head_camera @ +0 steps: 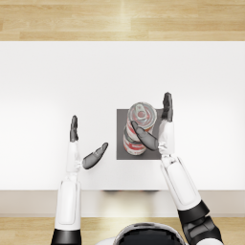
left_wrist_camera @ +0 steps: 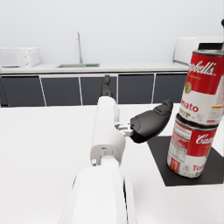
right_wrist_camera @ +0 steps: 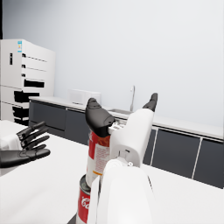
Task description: Pick up the red can on the left and place it in the middle, then pick up the red can on the right and place it on top of the can in the middle
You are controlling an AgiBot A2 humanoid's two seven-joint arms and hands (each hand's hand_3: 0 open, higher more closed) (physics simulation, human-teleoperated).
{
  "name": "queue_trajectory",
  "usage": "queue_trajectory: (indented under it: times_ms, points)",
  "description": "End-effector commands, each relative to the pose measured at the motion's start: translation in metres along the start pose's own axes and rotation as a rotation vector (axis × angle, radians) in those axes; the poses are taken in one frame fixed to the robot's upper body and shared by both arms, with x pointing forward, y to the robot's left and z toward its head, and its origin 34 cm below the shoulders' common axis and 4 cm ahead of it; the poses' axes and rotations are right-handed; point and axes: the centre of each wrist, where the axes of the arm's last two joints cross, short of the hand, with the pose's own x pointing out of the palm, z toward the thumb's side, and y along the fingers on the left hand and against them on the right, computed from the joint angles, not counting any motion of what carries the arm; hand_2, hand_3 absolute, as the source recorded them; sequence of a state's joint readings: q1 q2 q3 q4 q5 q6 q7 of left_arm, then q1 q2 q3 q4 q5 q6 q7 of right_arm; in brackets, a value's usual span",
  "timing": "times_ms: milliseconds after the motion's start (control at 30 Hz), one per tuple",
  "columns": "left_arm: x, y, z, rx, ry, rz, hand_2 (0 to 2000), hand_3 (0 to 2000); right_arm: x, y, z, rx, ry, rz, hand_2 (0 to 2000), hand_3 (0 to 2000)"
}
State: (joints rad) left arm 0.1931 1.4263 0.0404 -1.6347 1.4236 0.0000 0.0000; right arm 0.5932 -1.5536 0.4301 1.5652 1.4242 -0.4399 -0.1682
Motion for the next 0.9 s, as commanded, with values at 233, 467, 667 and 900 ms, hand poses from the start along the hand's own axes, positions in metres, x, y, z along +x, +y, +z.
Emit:
queue_trajectory:
  times_ms: [233, 467, 667, 900]
  points:
    - [-0.008, 0.031, 0.058, 0.220, -0.008, 0.039, 0, 0, -0.037, -0.008, 0.083, -0.297, -0.089, -0.111, 0, 0]
    - [-0.038, 0.046, 0.098, 0.362, 0.014, 0.134, 0, 0, -0.085, -0.010, 0.085, -0.368, -0.042, -0.080, 0, 0]
    - [-0.038, 0.039, 0.087, 0.328, 0.008, 0.142, 0, 0, -0.101, -0.006, 0.051, -0.342, 0.008, 0.035, 0, 0]
    - [-0.040, 0.037, 0.086, 0.324, 0.006, 0.150, 0, 0, -0.100, -0.004, 0.048, -0.344, 0.012, 0.062, 0, 0]
